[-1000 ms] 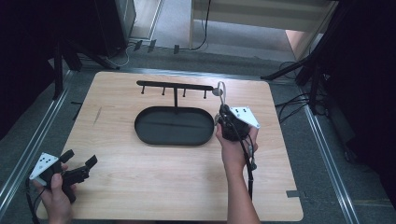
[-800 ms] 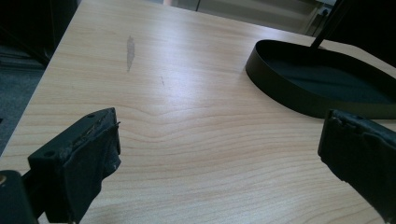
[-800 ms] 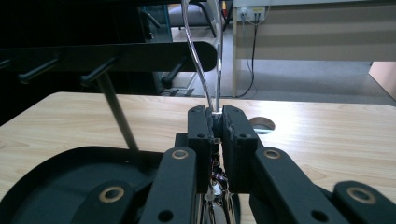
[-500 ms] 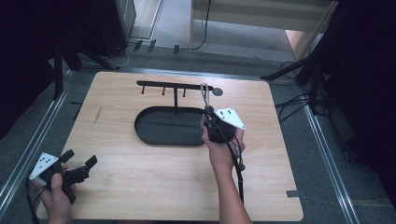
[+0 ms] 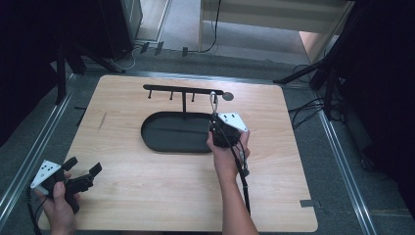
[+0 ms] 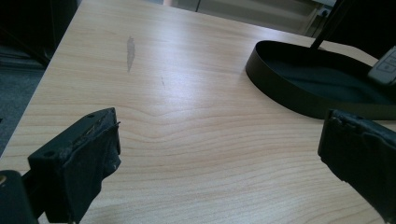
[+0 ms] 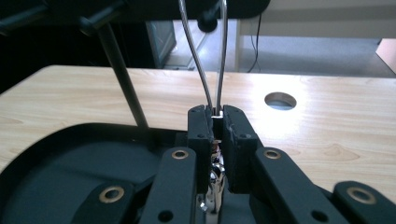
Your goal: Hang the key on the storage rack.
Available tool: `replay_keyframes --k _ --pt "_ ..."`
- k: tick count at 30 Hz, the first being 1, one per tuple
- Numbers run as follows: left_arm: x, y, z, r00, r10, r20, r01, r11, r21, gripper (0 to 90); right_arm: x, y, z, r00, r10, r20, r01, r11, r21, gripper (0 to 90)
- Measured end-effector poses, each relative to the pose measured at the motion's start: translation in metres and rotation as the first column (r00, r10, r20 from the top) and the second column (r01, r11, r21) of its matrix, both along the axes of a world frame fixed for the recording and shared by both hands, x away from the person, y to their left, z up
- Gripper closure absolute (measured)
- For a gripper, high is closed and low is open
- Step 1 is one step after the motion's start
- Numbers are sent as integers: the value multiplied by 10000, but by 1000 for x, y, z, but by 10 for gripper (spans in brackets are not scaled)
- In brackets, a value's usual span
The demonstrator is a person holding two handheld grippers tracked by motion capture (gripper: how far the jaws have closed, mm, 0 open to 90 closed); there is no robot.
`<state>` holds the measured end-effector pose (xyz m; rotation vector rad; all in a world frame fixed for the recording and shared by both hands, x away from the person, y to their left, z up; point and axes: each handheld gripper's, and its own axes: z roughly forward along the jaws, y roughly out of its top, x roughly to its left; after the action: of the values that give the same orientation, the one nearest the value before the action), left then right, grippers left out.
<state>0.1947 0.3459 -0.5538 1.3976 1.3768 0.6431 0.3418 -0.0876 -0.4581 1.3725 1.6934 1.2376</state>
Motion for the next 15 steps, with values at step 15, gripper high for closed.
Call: replay_keyframes --k 15 --pt "0 0 0 10000 -20 -1 20 10000 4 0 13 -11 -10 9995 309 -4 -308 9993 234 691"
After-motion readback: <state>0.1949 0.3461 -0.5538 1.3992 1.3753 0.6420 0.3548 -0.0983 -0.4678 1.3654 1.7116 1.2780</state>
